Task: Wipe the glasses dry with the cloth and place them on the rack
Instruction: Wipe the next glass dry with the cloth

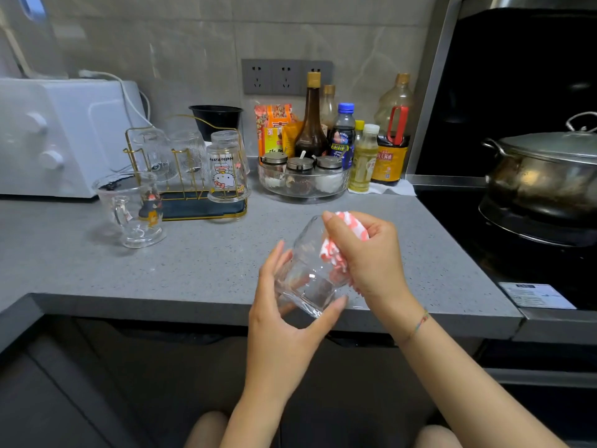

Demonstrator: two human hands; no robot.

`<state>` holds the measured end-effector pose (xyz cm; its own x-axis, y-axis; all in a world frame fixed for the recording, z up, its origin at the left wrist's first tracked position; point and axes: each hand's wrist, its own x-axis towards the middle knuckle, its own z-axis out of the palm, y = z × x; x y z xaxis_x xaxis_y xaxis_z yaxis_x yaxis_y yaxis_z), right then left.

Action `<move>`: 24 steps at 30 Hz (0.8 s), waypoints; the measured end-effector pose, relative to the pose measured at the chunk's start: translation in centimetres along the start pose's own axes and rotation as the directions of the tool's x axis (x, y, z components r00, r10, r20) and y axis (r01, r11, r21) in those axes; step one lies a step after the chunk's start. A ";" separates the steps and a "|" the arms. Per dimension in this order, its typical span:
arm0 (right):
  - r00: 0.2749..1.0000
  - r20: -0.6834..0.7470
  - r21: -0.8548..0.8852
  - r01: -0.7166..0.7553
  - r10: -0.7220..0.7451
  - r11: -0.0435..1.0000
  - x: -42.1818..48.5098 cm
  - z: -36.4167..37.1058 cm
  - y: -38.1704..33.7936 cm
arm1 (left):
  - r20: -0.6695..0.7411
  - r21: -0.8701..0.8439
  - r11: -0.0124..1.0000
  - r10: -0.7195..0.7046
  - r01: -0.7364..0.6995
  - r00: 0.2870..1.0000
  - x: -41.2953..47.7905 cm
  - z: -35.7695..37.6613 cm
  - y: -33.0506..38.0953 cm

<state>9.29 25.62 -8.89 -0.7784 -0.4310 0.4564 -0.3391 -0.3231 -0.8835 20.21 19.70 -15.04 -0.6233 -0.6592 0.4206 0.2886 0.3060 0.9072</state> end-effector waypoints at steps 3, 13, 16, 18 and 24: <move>1.000 0.013 0.003 0.002 -0.002 1.000 -0.1 0.1 0.0 | -0.050 0.019 0.998 0.069 -0.068 0.996 0.2 -0.1 -0.1; 0.979 0.076 0.054 0.186 -0.189 0.981 -0.3 0.2 -0.3 | 0.468 -0.598 0.465 -0.458 0.652 0.756 1.5 -1.1 2.8; 0.981 0.072 0.042 0.175 -0.178 0.984 -0.2 0.3 -0.4 | 0.500 -0.484 0.555 -0.460 0.677 0.734 1.7 -1.5 2.8; 0.991 0.026 0.051 0.129 -0.131 0.990 0.2 0.3 -0.4 | 0.420 -0.392 0.710 -0.428 0.585 0.800 2.0 -1.2 2.8; 0.999 -0.022 0.065 0.032 -0.030 0.997 1.3 1.0 -0.6 | 0.092 -0.080 0.995 -0.054 0.061 0.994 2.4 -1.0 1.5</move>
<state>9.00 24.36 -7.68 -0.7792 -0.4024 0.4806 -0.3284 -0.3909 -0.8598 19.87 17.88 -12.66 -0.7020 -0.6088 0.3696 0.3071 0.2095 0.9284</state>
